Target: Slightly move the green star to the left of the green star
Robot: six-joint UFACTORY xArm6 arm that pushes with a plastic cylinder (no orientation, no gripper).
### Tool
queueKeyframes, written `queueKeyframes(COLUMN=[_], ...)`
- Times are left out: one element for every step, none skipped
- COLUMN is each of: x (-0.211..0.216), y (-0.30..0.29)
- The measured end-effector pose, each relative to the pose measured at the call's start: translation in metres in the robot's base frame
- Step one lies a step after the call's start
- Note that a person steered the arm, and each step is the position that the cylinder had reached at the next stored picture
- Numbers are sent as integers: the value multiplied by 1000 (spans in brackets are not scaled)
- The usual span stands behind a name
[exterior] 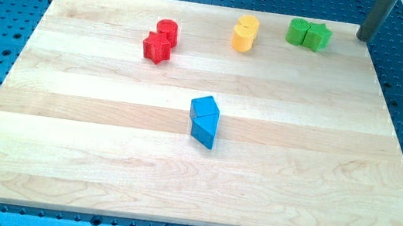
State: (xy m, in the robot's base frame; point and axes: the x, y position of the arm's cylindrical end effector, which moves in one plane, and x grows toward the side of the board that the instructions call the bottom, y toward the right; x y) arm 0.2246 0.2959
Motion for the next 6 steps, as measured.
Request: queueKeyframes(x=[-30,-33,-33,-33,-33,-33], y=[-14,-15,-15,-44,-99,-114])
